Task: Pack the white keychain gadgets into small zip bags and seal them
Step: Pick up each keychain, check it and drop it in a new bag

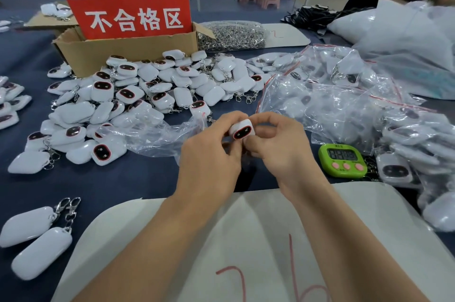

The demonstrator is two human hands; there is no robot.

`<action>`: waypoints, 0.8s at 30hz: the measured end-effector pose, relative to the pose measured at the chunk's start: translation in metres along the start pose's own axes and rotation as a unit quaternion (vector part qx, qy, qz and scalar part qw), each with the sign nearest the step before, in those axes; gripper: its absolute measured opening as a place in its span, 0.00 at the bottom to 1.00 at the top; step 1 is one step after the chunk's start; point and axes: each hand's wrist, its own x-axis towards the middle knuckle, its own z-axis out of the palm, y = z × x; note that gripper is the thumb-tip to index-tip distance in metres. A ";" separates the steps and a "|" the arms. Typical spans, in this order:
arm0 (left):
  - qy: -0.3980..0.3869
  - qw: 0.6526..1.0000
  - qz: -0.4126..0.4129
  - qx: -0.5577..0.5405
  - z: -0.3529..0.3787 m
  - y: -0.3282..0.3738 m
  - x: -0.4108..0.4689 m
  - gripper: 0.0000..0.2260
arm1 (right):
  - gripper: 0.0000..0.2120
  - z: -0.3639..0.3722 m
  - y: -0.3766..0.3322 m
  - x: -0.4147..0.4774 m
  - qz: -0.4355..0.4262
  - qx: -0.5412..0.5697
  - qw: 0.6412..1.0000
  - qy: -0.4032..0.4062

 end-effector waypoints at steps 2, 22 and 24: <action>0.033 0.999 0.018 0.026 -0.001 0.000 -0.002 0.08 | 0.14 -0.002 -0.001 0.000 -0.064 -0.048 0.995 0.056; 0.030 0.999 0.034 0.003 -0.005 -0.006 0.000 0.33 | 0.10 -0.002 -0.011 -0.004 -0.126 0.047 0.990 0.045; 0.040 0.996 0.074 -0.021 -0.004 -0.007 0.000 0.28 | 0.05 -0.003 -0.013 -0.005 -0.059 0.131 0.990 0.003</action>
